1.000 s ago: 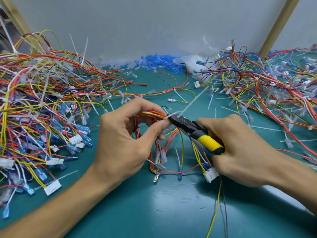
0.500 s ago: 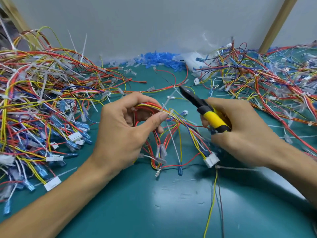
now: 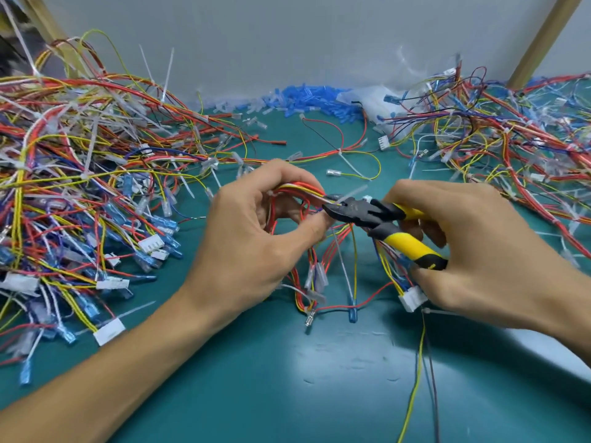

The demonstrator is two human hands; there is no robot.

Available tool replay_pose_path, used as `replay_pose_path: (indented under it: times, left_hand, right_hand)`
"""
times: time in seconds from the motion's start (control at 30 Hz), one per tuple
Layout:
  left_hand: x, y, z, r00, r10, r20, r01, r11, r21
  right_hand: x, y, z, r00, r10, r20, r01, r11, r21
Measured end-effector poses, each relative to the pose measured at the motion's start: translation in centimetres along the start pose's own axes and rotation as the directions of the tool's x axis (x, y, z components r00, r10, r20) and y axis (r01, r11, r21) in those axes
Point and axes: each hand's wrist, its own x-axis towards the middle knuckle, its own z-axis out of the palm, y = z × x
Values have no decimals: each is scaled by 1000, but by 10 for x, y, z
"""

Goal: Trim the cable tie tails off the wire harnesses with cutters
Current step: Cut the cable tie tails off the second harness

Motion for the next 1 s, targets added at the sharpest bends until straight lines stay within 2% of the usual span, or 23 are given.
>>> replay_pose_path:
  times: [0.1,0.23,0.4,0.5,0.57,0.67,0.73,0.83,1.0]
  left_hand:
    - [-2,3,-1,999,24,41,-29,994,106]
    - [-1,9,-6,990,114,80,-136,903,407]
    - [-4,16,-7,984,-54,170,-63,787,614]
    - [-4,19,-8,964,-121,236,-41,813,581]
    - [-4,18,-7,971,-98,218,-38,836,547]
    - [-7,17,-5,995,42,90,-87,802,591]
    - [-7,17,-6,985,170,21,-146,763,629]
    - [-4,13,-7,958,288,19,-232,730,643]
    - [-8,9,-2,975,206,89,-217,766,605]
  right_hand:
    - [-1,-4,-1,999,34,-20,-32,997,74]
    - [0,-8,-3,992,113,49,-122,946,299]
    - [1,-8,-8,982,173,73,-188,901,391]
    - [3,-7,-8,978,201,62,-208,882,423]
    - [3,-5,-7,976,210,61,-216,877,428]
    - [3,0,-7,973,225,46,-223,871,438]
    - [4,3,-8,967,254,18,-234,859,456]
    - [5,3,-10,961,276,-20,-236,852,467]
    - [2,-2,-10,985,155,-73,-128,949,289]
